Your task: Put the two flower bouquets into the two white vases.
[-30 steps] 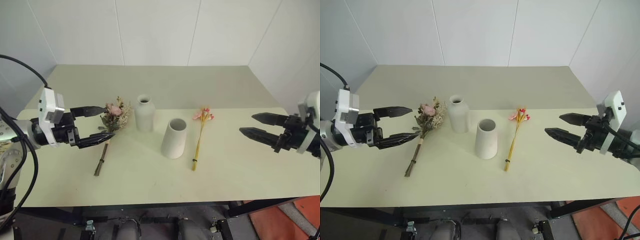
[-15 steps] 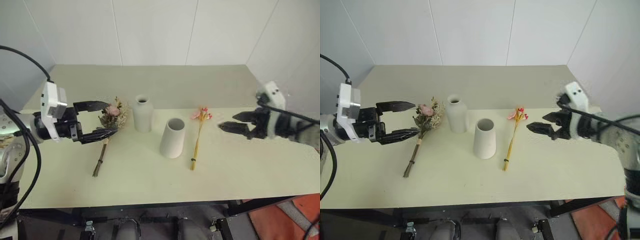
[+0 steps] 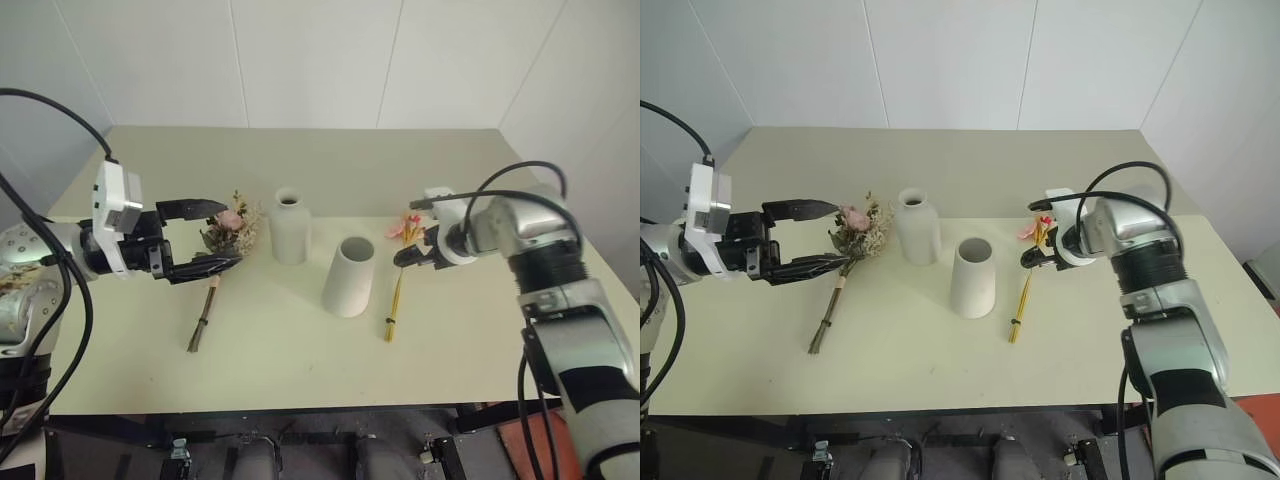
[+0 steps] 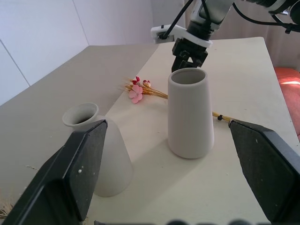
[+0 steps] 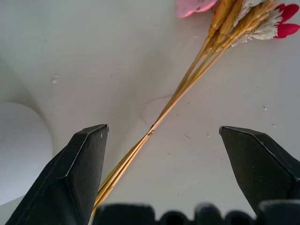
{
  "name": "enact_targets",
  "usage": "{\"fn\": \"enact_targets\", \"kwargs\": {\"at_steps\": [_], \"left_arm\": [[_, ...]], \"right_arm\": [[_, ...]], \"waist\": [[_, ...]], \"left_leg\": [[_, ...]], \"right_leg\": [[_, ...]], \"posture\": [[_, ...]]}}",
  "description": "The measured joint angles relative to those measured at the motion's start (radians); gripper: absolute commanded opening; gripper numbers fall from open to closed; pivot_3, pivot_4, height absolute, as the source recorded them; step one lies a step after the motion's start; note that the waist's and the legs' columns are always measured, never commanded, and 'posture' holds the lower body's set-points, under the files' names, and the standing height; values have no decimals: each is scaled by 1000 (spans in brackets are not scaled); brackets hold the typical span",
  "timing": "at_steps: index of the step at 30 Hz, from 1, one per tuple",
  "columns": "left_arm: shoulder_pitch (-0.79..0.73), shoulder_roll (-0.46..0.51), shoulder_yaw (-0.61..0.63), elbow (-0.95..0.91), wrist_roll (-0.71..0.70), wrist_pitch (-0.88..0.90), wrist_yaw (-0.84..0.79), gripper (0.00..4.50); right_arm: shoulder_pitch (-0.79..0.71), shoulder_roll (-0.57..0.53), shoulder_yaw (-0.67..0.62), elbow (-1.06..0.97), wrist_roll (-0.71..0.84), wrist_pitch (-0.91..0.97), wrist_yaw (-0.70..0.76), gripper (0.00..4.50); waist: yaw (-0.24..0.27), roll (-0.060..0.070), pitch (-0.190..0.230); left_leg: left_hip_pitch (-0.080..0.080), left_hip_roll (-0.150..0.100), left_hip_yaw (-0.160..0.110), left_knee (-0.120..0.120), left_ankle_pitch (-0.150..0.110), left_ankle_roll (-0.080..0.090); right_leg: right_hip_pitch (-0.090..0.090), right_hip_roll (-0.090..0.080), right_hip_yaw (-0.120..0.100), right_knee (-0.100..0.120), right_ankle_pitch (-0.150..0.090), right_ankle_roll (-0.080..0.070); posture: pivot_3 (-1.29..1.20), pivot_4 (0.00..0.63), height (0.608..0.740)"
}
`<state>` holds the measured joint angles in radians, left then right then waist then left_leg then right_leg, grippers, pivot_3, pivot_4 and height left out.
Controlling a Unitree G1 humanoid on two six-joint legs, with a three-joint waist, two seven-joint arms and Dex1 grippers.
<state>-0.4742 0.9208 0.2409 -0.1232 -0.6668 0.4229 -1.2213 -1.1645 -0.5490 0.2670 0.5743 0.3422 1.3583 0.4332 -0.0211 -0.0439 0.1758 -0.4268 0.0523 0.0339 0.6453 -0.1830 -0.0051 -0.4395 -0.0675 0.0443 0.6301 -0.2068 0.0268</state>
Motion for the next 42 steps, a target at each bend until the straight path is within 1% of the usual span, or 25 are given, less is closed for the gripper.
{"fn": "enact_targets", "kwargs": {"at_steps": [1, 2, 5, 8, 9, 11, 14, 15, 17, 19, 20, 24, 26, 28, 31, 35, 38, 42], "left_arm": [[1, 0, 0, -1, 0, -2, -1, 4500], [2, 0, 0, -3, -1, -4, -2, 4500], [11, -1, 3, -12, -2, -5, -3, 4500], [24, -1, 7, -19, -2, -5, -3, 4500], [27, -1, 10, -20, -2, -6, -3, 4500], [38, -1, 14, -22, -2, -6, -2, 4500], [41, -5, 14, -22, -2, -6, 1, 4500], [41, -5, 14, -22, -2, -6, 2, 4500], [41, -5, 14, -23, -2, -6, 2, 4500], [41, -5, 15, -22, -2, -7, 1, 4500], [41, -5, 15, -21, -3, -7, -2, 4500], [40, -5, 14, -14, -3, -6, -14, 4500], [35, -4, 13, 1, -2, -6, -22, 4500], [29, -3, 14, 26, -2, -6, -33, 4500], [26, 10, 14, 45, -2, -5, -52, 4500], [22, 27, 14, 60, -2, -5, -69, 4500], [22, 32, 14, 60, -2, -4, -75, 4500], [23, 38, 18, 60, -3, -2, -77, 4500]], "right_arm": [[-16, 20, 13, 55, -27, -29, 1, 4443], [-30, 37, 31, 103, -54, -57, 3, 4278], [-54, 75, 70, 211, -123, -137, 30, 3542], [-67, 102, 87, 268, -168, -197, 70, 2467], [-72, 108, 94, 279, -182, -213, 79, 2182], [-74, 116, 103, 300, -213, -249, 103, 1386], [-74, 118, 103, 304, -243, -267, 111, 324], [-74, 118, 94, 304, -248, -268, 109, 41], [-74, 116, 28, 297, -246, -265, 80, 41], [-74, 100, -79, 264, -231, -264, 24, 41], [-67, 85, -164, 207, -210, -268, -12, 41], [-17, 60, -404, -90, -125, -315, -72, 41], [49, 98, -552, -269, -37, -337, -86, 41], [105, 136, -642, -415, 54, -341, -82, 41], [131, 182, -688, -585, 159, -340, -69, 41], [131, 255, -697, -757, 291, -341, -75, 41], [137, 286, -693, -831, 358, -342, -95, 41], [201, 324, -659, -876, 398, -358, -113, 41]], "waist": [[-1, 0, 0], [-2, 0, 0], [-5, 0, 0], [-13, 0, 0], [-16, 0, 0], [-19, 0, 0], [-21, 0, 0], [-22, 0, 0], [-22, 0, 0], [-20, 0, 0], [-20, 1, 0], [-19, 1, 0], [-18, 1, 0], [-20, 1, 0], [-27, 1, 0], [-27, 1, 0], [-23, 1, 0], [-19, 1, 0]], "left_leg": [[0, 0, 0, 0, 0, 0], [0, 0, 0, 0, 0, 0], [0, 0, 0, 0, 0, 0], [1, 0, 0, 0, 0, 0], [1, 0, 0, 0, 0, 0], [1, 0, 0, 0, 0, 0], [1, 0, 0, 0, 0, 0], [1, 0, 0, 0, 0, 0], [1, 0, 0, 0, 0, 0], [0, 0, -1, -1, 0, 0], [-1, 0, 0, -1, 0, 0], [-1, 0, -2, -1, 0, 0], [-1, 1, -2, -2, 0, 0], [0, 1, -2, -2, 0, 0], [1, 1, -2, -2, 0, 0], [1, 3, -2, -2, 0, 0], [1, 3, -2, -2, 0, 0], [1, 2, -2, -2, 0, 0]], "right_leg": [[0, 0, 0, 0, 0, 0], [0, 0, 0, 0, 0, 0], [0, 0, 0, 0, 0, 0], [0, 0, 0, 1, 0, 0], [0, 0, 0, 1, 0, 0], [0, 0, 0, 1, 0, 0], [0, 0, 0, 1, 0, 0], [0, 0, 0, 1, 0, 0], [0, 0, 0, 1, 0, 0], [-1, 0, 0, 1, 0, 0], [-1, 0, 0, 1, 0, 0], [-1, 0, -1, 1, 0, 0], [-1, 1, -2, 1, 0, 0], [-1, 1, -2, 2, 0, 0], [-1, 1, -1, 2, 0, 0], [-1, 3, -1, 2, 0, 0], [0, 2, -1, 2, 0, 0], [0, 2, -1, 2, 0, 0]], "posture": [[0, 150, 740], [0, 150, 740], [0, 150, 740], [0, 150, 740], [0, 150, 740], [0, 150, 740], [0, 150, 740], [0, 150, 740], [0, 150, 740], [0, 150, 740], [0, 150, 740], [0, 150, 740], [0, 150, 740], [0, 150, 740], [0, 150, 740], [0, 150, 740], [0, 150, 740], [0, 150, 740]]}}
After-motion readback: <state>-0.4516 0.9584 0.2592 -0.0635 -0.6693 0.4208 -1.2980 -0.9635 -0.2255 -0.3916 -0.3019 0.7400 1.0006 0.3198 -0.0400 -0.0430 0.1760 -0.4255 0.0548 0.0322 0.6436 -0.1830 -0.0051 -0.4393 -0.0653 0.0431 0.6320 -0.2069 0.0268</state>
